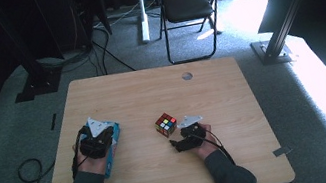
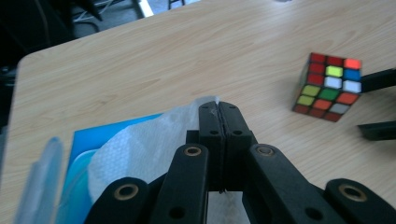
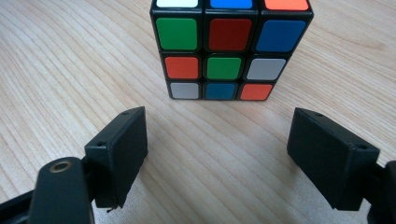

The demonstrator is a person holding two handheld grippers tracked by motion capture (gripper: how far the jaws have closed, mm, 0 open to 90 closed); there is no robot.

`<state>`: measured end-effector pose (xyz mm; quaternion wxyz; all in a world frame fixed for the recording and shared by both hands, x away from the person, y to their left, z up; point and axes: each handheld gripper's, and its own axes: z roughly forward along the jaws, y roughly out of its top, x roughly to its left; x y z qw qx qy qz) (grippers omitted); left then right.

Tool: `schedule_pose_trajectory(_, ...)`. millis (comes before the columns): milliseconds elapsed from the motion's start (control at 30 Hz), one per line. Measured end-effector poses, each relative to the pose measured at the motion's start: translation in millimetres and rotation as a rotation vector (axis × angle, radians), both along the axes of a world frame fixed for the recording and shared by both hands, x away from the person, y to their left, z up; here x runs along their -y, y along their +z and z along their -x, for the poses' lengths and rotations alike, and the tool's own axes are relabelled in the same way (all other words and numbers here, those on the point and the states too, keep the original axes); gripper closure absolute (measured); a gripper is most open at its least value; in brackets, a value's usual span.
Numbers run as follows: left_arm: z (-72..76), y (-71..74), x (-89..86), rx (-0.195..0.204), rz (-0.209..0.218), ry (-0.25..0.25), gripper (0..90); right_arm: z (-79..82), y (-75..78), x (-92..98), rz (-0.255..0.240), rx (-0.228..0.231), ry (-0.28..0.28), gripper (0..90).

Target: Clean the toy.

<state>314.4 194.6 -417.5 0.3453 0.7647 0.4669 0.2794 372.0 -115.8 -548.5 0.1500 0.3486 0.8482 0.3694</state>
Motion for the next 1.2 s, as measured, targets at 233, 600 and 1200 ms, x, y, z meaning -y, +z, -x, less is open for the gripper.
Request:
schedule_pose_trajectory(233, -2.2, 5.8, 7.0, 0.003, 0.025, -0.027, 89.4, 0.0, 0.0, 0.0, 0.000, 0.000, 0.000, 19.7)
schedule_pose_trajectory(600, -8.2, 10.5, 20.0, 0.003, 0.015, -0.059, 89.5, 0.0, 0.0, 0.1, 0.001, 0.000, 0.000, 19.8)
schedule_pose_trajectory(1200, -19.4, 18.7, 19.2, 0.023, 0.003, -0.049, 89.4, 0.0, 0.1, 0.0, 0.001, 0.000, 0.000, 19.8)
